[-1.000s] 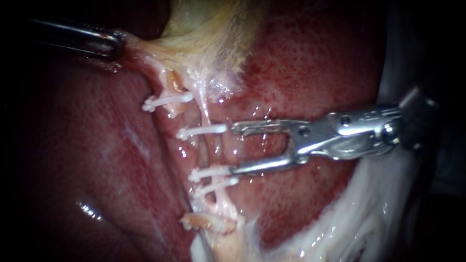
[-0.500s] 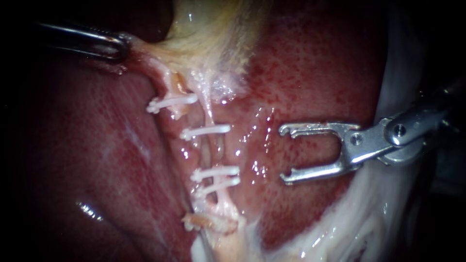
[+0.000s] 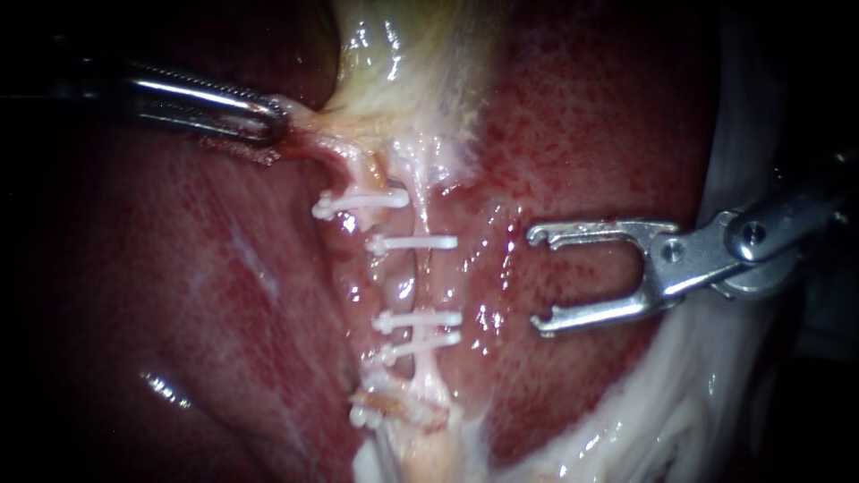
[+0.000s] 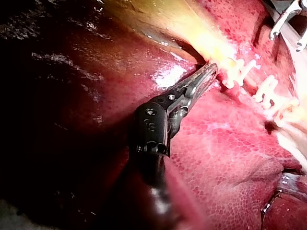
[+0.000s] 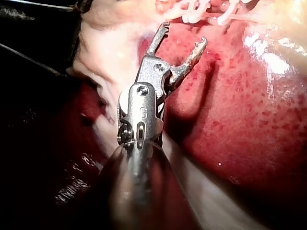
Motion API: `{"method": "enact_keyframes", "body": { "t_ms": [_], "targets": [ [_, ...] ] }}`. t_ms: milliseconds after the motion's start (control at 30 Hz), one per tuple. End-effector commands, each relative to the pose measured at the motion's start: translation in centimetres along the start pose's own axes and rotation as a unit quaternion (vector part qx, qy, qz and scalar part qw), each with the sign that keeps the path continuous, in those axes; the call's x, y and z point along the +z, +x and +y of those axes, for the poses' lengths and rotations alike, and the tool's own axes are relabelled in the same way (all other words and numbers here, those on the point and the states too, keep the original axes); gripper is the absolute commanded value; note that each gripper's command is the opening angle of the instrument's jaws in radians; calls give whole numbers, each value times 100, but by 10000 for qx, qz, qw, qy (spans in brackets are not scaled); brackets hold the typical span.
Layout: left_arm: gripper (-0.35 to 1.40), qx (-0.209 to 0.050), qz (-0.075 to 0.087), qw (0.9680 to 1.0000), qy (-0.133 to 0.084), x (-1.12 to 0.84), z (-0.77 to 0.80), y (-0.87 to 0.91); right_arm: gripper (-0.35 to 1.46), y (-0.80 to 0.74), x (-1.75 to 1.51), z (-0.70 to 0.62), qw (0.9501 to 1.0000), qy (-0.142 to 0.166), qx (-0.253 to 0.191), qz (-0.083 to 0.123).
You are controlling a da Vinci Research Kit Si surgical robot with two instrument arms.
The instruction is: Going back third clip right tube
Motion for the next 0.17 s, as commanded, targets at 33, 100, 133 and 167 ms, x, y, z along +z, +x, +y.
{"method": "enact_keyframes", "body": {
  "t_ms": [33,100,133,167],
  "targets": [
    [-35,-5,-2,10000,-3,-1,1,1,50,0,0,0,10000,11,5,4],
    [-35,-7,-2,10000,-8,-3,2,2,50,1,0,0,10000,25,6,8],
    [-35,-10,-3,10000,-12,-5,2,3,50,1,2,0,10000,37,6,11],
    [-35,-15,-4,10000,-21,-7,3,4,50,1,3,1,10000,47,6,13]
  ]
}}
